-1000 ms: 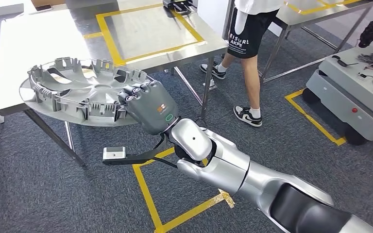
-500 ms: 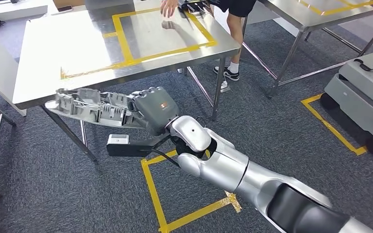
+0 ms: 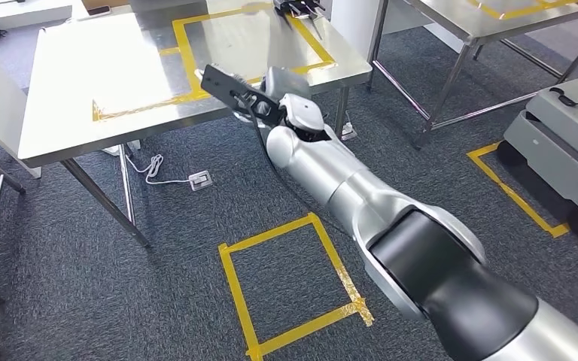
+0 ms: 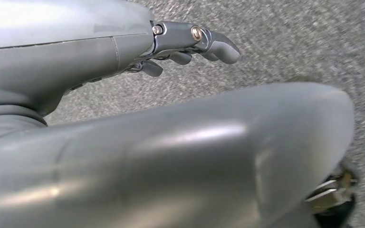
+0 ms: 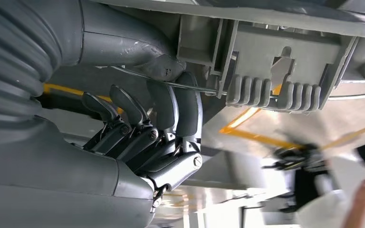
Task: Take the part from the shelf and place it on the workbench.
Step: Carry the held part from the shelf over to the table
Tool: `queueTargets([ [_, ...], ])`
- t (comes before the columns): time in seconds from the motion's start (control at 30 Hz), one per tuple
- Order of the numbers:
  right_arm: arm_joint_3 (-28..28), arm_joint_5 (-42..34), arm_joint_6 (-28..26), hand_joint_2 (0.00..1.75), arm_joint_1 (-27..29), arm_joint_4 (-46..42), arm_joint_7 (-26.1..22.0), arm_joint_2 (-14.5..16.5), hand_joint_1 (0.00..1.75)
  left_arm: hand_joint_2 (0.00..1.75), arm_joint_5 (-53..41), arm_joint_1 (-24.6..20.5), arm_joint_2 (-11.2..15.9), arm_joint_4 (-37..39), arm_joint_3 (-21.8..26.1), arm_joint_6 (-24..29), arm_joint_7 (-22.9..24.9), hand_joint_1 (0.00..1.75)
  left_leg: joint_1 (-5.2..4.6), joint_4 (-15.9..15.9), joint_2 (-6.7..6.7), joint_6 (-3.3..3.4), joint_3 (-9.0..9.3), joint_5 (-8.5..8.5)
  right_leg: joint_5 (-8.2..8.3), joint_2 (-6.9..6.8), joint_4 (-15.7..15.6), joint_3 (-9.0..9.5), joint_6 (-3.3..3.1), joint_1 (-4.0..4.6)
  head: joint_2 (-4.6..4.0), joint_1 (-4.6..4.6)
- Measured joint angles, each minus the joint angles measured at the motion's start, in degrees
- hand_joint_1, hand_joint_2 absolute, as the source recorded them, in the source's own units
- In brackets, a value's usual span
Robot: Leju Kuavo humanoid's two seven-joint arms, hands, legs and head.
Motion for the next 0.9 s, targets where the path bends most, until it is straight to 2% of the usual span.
queueTargets([
  [0.17,-2.7,0.2,0.7,1.75,-7.1,5.3,2.4,-2.2,1.62,0.0,1.6,-0.3,-0.8,0.0,0.0,0.0,0.4,0.0,-0.07,0.1,0.04,0.04,-0.14,-0.03,0.06,0.04,0.0,-0.08,0.11,-0.12,0.0,0.01],
  [0.37,-4.4,0.0,1.4,1.75,-11.5,7.5,2.1,-4.5,1.62,0.0,2.1,0.3,-1.0,0.2,0.0,0.0,1.9,0.0,-0.1,0.2,0.1,0.08,-0.15,-0.05,0.07,0.09,0.0,-0.09,0.12,-0.12,0.0,0.01],
  [0.57,-4.9,1.8,2.1,1.75,-12.9,8.6,1.4,-5.2,1.62,0.0,2.0,0.9,-1.3,0.3,0.0,0.0,2.6,0.0,-0.08,0.1,0.1,0.07,-0.13,-0.04,0.07,0.09,0.0,-0.1,0.12,-0.09,0.0,-0.01],
  [0.73,-4.4,7.9,1.8,1.75,-12.8,9.2,0.2,-5.2,1.62,0.0,2.0,0.8,-1.6,0.4,0.0,0.0,2.6,0.0,-0.08,0.1,0.09,0.07,-0.15,-0.04,0.07,0.09,0.0,-0.1,0.12,-0.08,0.0,0.0],
  [0.9,-2.8,11.0,-0.4,1.75,-11.9,9.3,-2.6,-3.9,1.62,0.0,1.7,0.3,-1.8,0.4,0.0,0.0,2.8,0.0,-0.08,0.1,0.2,0.07,-0.14,-0.05,0.08,0.2,0.0,-0.1,0.13,-0.08,0.0,0.0],
])
